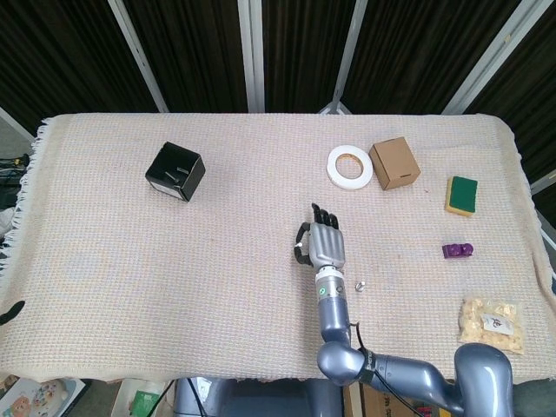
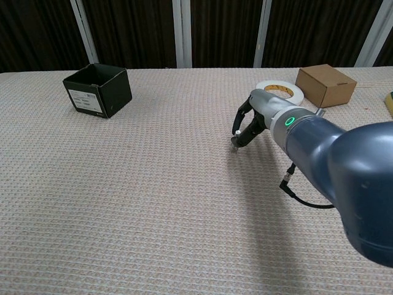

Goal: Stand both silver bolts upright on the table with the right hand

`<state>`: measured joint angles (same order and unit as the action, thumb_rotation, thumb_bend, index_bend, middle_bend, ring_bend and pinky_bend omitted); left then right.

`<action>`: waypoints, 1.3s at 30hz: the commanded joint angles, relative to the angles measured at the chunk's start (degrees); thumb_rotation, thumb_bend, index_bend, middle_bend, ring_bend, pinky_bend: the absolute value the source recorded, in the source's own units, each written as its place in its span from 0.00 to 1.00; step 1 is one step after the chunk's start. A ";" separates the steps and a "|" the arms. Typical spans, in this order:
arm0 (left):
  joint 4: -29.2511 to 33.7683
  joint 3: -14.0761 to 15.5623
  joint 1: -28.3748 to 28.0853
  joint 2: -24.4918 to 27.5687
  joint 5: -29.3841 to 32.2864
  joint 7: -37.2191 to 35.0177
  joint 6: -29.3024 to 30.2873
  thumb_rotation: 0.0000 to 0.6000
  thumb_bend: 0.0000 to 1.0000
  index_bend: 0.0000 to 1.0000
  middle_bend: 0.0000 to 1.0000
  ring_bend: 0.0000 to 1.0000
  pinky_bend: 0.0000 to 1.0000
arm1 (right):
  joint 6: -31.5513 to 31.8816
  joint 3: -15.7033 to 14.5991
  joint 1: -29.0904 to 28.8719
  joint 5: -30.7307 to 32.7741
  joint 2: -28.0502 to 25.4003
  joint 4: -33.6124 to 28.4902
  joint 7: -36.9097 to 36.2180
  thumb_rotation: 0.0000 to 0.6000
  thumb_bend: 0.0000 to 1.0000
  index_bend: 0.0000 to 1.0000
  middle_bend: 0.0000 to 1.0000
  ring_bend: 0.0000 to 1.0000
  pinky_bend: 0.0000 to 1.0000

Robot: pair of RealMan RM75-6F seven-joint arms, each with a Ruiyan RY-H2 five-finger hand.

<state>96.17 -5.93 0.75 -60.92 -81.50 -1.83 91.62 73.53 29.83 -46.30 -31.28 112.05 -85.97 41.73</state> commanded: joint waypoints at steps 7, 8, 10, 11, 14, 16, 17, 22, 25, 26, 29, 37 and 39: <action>-0.03 0.00 0.03 0.07 0.02 -0.16 0.01 1.00 0.15 0.17 0.11 0.00 0.05 | -0.30 -0.46 -0.80 2.65 -0.94 -0.64 1.39 1.00 0.37 0.60 0.00 0.00 0.00; -0.04 -0.01 0.02 0.07 0.01 -0.17 -0.01 1.00 0.15 0.17 0.11 0.00 0.05 | -0.25 -0.55 -0.94 2.88 -1.00 -0.68 1.62 1.00 0.37 0.60 0.00 0.00 0.00; -0.04 0.00 0.01 0.07 0.00 -0.18 -0.01 1.00 0.15 0.17 0.11 0.00 0.05 | -0.04 -0.66 -1.22 3.34 -1.08 -0.75 2.07 1.00 0.38 0.60 0.00 0.00 0.00; -0.05 0.00 0.01 0.07 0.00 -0.20 -0.03 1.00 0.15 0.17 0.11 0.00 0.05 | 0.07 -0.71 -1.36 3.55 -1.11 -0.78 2.25 1.00 0.38 0.60 0.00 0.00 0.00; -0.05 -0.01 0.00 0.10 0.06 -0.24 -0.08 1.00 0.15 0.17 0.11 0.00 0.05 | 0.22 -0.77 -1.58 3.83 -1.16 -0.84 2.30 1.00 0.37 0.60 0.00 0.00 0.00; -0.05 -0.02 0.00 0.10 0.05 -0.26 -0.07 1.00 0.15 0.17 0.11 0.00 0.05 | 0.29 -0.80 -1.66 3.91 -1.18 -0.84 2.21 1.00 0.37 0.59 0.00 0.00 0.00; -0.04 -0.02 0.00 0.10 0.04 -0.26 -0.06 1.00 0.15 0.17 0.11 0.00 0.05 | 0.33 -0.84 -1.73 3.95 -1.21 -0.81 2.16 1.00 0.37 0.58 0.00 0.00 0.00; -0.03 0.03 -0.04 0.07 0.00 -0.11 -0.13 1.00 0.15 0.17 0.11 0.00 0.05 | 0.56 -1.08 -1.95 4.04 -1.54 -0.81 1.89 1.00 0.37 0.54 0.00 0.00 0.00; -0.03 0.08 -0.03 0.04 -0.11 -0.03 -0.07 1.00 0.15 0.17 0.11 0.00 0.05 | 0.62 -1.21 -2.03 4.29 -1.71 -0.74 1.76 1.00 0.37 0.52 0.00 0.00 0.00; -0.02 0.07 -0.03 0.02 -0.09 -0.01 -0.08 1.00 0.15 0.17 0.11 0.00 0.05 | 0.64 -1.26 -2.07 4.35 -1.75 -0.70 1.73 1.00 0.37 0.52 0.00 0.00 0.00; -0.02 0.03 -0.01 0.04 -0.03 -0.04 -0.04 1.00 0.15 0.17 0.11 0.00 0.05 | 0.68 -1.43 -2.22 4.74 -1.96 -0.79 1.94 1.00 0.37 0.50 0.00 0.00 0.00; -0.03 0.00 -0.06 -0.03 0.04 0.12 -0.08 1.00 0.15 0.17 0.11 0.00 0.05 | 1.00 -2.23 -2.74 5.68 -3.09 -3.80 3.46 1.00 0.34 0.44 0.00 0.00 0.00; -0.04 0.02 -0.08 -0.06 -0.02 0.19 -0.09 1.00 0.15 0.17 0.11 0.00 0.05 | 1.18 -1.98 -2.89 5.62 -3.48 -5.03 3.49 1.00 0.28 0.41 0.00 0.00 0.00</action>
<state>96.13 -5.91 0.67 -60.98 -81.52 -1.63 91.53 74.54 27.79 -49.03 -25.69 108.92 -90.30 45.06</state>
